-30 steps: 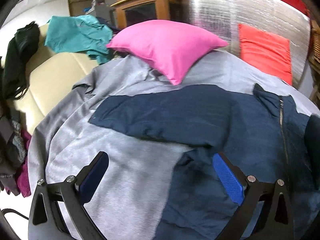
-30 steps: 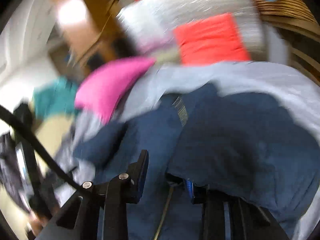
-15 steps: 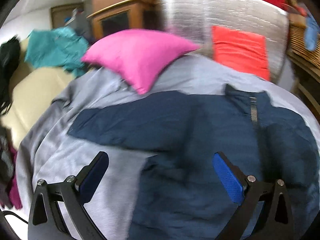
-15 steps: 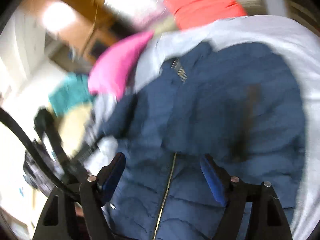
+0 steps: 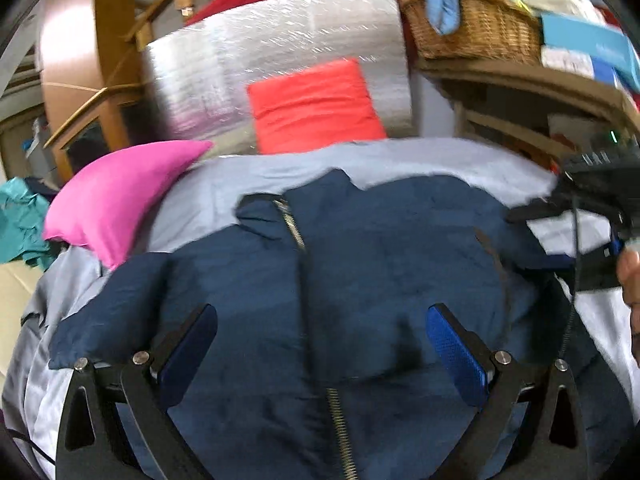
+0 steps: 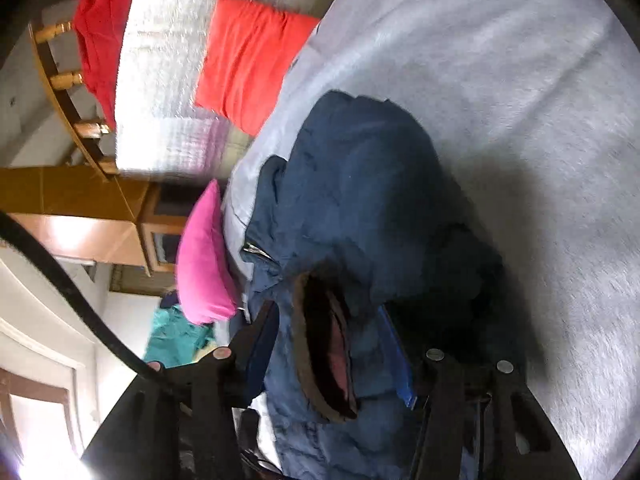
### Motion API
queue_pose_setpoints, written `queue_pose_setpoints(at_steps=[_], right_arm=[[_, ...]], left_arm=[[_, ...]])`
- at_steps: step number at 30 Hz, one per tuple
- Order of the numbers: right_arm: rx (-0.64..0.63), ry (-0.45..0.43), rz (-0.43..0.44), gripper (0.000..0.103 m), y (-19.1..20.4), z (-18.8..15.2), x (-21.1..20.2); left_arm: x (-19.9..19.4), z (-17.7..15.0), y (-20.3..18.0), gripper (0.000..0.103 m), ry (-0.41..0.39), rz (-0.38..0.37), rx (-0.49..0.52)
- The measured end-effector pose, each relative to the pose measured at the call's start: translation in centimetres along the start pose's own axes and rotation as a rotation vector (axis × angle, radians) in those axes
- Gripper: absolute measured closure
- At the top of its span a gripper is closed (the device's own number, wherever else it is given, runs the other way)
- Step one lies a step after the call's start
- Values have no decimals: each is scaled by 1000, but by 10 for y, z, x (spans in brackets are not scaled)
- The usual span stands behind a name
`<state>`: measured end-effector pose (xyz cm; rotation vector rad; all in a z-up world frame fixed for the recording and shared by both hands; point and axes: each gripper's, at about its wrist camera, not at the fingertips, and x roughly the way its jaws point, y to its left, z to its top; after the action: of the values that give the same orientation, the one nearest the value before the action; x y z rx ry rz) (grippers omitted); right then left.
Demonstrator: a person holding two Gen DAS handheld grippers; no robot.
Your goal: Fold large clothes
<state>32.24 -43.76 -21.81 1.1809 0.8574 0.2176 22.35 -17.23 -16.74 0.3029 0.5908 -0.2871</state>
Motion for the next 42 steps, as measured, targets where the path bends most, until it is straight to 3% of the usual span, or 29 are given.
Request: queue_pose_setpoints(at_steps=[4,10,12,14,17,20,24,27,28,30,32,33,36,42], right_arm=[[40,-29,14,48,-7,5,-1],[158,7,41,53,-34,8,2],[180,10,56,53,-39,7,-3],[184,17,57,53,-38,6,-4],[180,22,48,53,-37,4,-8],[173,28,34,53,-34,3,-8],[150,32,8,53,-30,2,-4],[143,44,7,53,-27,-1,1],[142,50,10,53,-26,-1,3],[131,46,-3,53,-24,-2,5],[113,38,-21,53,-22,-2,5],[107,39,-25,53,-21,-2,6],[102,35,-30,53,-20,-2,7],[85,21,-44,53,-18,-2,10]], left_arm=[[17,-5,-21,0,20,-20,56],[37,-9,-40,1,69,-41,57],[46,-9,-37,15,102,-76,27],[49,-8,-31,44,113,-112,-10],[42,-5,-22,76,91,-111,-22],[35,0,-2,88,69,-128,-81],[19,12,47,89,38,-187,-223],[10,17,85,85,55,-323,-336],[8,16,94,81,59,-338,-355],[1,13,111,70,52,-278,-352],[-11,8,130,42,19,-149,-344],[-16,6,140,38,6,-127,-354],[-27,-5,181,36,-9,-83,-418],[-28,-50,276,31,49,109,-603]])
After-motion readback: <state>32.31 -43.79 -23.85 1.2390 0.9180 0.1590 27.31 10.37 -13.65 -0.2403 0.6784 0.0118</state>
